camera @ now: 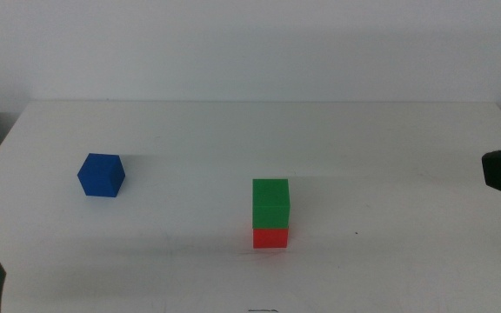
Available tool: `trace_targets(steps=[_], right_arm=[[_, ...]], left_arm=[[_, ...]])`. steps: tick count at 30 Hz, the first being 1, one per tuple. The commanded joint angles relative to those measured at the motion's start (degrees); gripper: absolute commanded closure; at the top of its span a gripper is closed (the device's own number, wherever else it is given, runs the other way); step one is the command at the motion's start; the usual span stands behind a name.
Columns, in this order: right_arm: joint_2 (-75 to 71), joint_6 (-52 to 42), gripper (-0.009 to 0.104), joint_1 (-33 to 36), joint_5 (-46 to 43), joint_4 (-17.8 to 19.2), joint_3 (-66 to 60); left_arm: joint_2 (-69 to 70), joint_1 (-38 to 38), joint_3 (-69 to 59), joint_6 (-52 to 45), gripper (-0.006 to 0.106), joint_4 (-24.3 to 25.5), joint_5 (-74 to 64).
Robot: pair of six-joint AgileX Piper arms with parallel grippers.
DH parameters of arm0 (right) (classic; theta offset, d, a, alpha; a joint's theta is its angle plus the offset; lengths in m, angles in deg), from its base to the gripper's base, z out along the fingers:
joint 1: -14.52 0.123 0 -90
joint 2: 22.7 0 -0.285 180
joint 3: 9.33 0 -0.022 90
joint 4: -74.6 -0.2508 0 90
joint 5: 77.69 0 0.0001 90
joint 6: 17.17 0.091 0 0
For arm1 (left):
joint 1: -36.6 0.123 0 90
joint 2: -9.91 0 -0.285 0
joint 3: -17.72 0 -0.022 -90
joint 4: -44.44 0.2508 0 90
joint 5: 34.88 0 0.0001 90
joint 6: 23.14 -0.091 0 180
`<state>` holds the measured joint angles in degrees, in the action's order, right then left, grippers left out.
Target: Stack red cubes first, then green, then blue cubes in a specific spot.
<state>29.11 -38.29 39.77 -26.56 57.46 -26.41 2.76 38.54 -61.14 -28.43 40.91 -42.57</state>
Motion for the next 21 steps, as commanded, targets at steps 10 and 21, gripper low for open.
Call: trace_targets(steps=[10,21], right_arm=[[-0.2,-0.7,0.001,-0.4,-3.8,-0.7,1.3],[-0.2,-0.7,0.001,-0.4,-3.8,-0.7,1.3]], left_arm=[[-38.8,-0.1,38.4,1.6,0.007,-0.7,-29.0],[-67.6,-0.1,64.4,1.6,0.007,-2.7,-54.1]])
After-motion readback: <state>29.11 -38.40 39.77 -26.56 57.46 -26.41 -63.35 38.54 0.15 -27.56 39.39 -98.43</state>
